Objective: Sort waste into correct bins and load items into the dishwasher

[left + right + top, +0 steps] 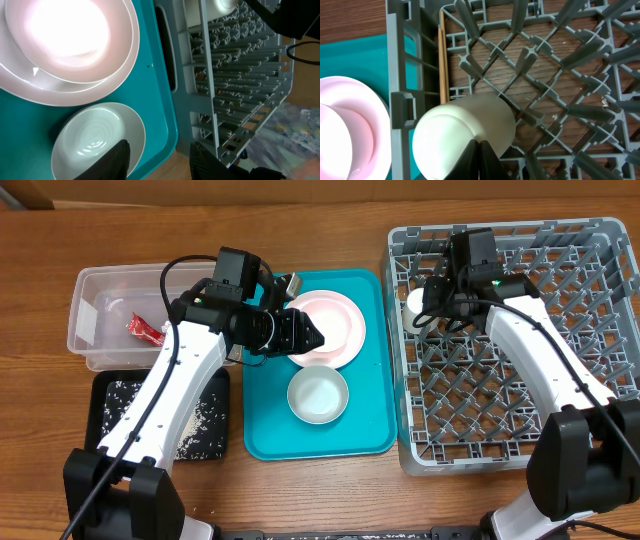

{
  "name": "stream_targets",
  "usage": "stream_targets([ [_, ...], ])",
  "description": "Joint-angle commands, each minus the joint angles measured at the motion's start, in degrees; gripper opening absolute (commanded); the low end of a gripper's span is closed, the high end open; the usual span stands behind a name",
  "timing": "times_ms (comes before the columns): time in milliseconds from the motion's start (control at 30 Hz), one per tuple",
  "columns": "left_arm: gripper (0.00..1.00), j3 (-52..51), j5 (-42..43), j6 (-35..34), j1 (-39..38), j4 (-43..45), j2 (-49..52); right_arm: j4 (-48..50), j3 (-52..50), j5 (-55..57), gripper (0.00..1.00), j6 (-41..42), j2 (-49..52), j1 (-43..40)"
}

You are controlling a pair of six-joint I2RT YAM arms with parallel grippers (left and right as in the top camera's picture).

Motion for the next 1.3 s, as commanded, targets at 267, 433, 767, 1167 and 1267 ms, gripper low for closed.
stream_targets([
  [267,0.41,0.09,-0.52,1.09,-0.15,0.09,-0.02,-3.48,1.68,2.84,0.05,-0.35,-9.46,-0.22],
  [433,0.35,0.09,-6.1,1.07,-0.02,-0.44,-0.28,-8.31,1.68,-0.42,0.1,-0.37,-13.31,-0.22],
  [767,0.33,0.09,-27.76,-2.47,-1.07,-10.38,-0.87,-15.69,1.68,-20.96,0.34,-0.39,-15.3,-0.11],
  [1167,0.33,-5.86,-29.22,-3.98,-5.44,-13.49,-0.85,-22.93,1.46,-23.12,0.4,-1.29,-15.21,3.41],
  [1267,0.33,-8.79,-29.16,-4.9,-6.47,-10.21,-0.85,-22.49,1.46,-23.04,0.4,-1.29,-15.17,6.71],
])
